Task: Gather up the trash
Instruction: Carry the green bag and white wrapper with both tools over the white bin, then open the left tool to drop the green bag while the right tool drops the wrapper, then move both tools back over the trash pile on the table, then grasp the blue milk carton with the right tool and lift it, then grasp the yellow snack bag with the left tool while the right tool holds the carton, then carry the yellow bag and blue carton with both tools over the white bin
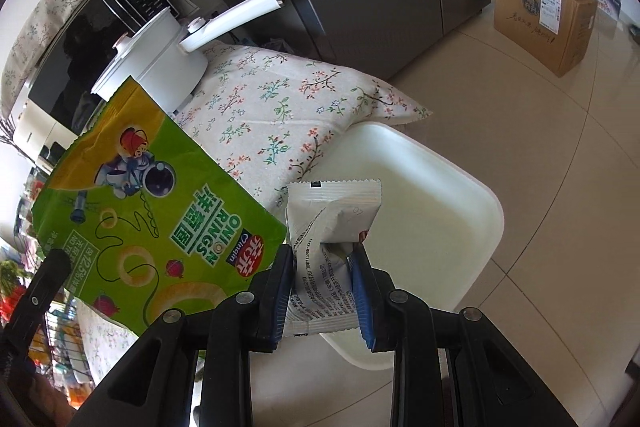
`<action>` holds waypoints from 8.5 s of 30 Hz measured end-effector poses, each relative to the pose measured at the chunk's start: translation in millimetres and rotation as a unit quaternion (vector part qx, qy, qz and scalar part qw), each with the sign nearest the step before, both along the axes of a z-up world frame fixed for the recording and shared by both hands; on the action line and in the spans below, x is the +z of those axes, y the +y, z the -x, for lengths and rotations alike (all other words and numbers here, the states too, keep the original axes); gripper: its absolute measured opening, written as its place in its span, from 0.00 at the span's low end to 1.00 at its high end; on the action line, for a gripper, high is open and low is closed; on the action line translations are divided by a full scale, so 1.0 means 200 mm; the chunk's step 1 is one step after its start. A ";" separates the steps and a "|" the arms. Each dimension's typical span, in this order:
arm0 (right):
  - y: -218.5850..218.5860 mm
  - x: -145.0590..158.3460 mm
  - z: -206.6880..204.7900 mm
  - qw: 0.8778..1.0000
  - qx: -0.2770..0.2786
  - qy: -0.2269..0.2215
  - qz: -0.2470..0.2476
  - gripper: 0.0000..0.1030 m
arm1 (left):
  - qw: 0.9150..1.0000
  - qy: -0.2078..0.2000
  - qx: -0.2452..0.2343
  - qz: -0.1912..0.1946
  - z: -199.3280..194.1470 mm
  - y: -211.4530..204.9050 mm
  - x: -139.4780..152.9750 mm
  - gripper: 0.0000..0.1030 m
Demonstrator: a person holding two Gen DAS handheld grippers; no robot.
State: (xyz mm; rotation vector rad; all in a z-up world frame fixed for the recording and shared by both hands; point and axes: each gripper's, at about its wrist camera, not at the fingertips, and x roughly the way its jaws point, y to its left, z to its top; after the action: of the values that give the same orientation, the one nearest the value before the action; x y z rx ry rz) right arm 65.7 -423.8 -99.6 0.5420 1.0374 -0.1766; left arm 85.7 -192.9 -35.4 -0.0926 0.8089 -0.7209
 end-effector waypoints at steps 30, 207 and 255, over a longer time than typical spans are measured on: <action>-0.24 -0.10 0.10 0.999 -0.033 0.031 0.000 0.30 | 0.993 -0.025 0.048 -0.108 -0.09 -0.21 -0.25 0.84; 1.03 0.11 -0.80 0.975 0.176 -0.119 0.069 0.02 | 0.959 0.028 0.175 -0.221 -0.93 1.01 -0.51 0.11; 0.74 0.42 -0.40 0.971 0.121 -0.169 0.115 0.01 | 0.982 -0.088 0.157 -0.065 -0.38 0.85 0.15 0.01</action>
State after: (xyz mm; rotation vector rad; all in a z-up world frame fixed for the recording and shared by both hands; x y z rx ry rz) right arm 145.5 -275.5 -16.3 0.2202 0.7283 0.0123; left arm 162.3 -22.8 -5.9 -0.0374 0.6511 -0.3713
